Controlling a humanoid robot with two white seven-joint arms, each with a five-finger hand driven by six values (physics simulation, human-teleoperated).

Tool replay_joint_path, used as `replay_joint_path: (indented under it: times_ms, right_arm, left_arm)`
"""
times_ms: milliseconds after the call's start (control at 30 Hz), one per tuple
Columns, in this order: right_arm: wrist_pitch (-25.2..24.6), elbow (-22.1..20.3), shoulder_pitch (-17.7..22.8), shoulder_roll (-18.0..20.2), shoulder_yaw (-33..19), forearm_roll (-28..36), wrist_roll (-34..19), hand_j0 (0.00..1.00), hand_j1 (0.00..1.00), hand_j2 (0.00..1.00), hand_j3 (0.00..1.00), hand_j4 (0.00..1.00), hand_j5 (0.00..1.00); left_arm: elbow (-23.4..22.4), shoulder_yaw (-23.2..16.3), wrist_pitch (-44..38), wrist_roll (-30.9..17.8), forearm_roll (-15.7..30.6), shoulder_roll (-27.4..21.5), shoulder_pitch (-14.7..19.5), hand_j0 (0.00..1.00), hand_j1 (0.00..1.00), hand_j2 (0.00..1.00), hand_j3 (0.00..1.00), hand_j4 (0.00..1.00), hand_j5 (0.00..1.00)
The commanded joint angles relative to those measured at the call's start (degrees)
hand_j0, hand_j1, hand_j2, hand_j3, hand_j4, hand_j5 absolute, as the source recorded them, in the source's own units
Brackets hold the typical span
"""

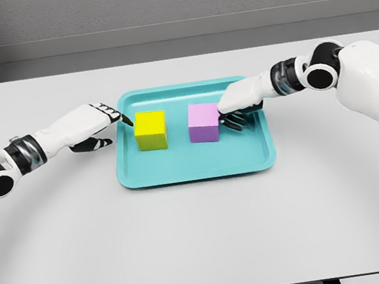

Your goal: Push two cubes

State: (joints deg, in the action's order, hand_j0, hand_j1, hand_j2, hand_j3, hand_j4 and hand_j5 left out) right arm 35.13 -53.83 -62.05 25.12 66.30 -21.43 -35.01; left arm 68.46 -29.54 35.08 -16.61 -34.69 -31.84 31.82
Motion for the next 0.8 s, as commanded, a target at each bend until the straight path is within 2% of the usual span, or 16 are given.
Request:
replay_joint_path:
  times_ms: [0, 333, 767]
  right_arm:
    - [-0.13, -0.05, 0.0, -0.16, -0.12, 0.25, 0.01, 0.1, 0.1, 0.1, 0.1, 0.1, 0.1]
    - [-0.13, 1.53, 0.0, -0.25, 0.06, 0.25, 0.01, 0.1, 0.1, 0.1, 0.1, 0.1, 0.1]
    - [-0.13, 1.53, -0.35, -0.51, 2.08, 0.25, 0.01, 0.1, 0.1, 0.1, 0.1, 0.1, 0.1]
  left_arm:
    - [0.0, 0.0, -0.08, 0.0, -0.11, 0.55, 0.0, 0.7, 0.7, 0.7, 0.7, 0.7, 0.7]
    - [0.0, 0.0, -0.08, -0.09, -0.73, 1.43, 0.0, 0.7, 0.7, 0.7, 0.7, 0.7, 0.7]
    - [0.0, 0.09, -0.08, 0.09, -1.43, 2.23, 0.0, 0.7, 0.7, 0.7, 0.7, 0.7, 0.7]
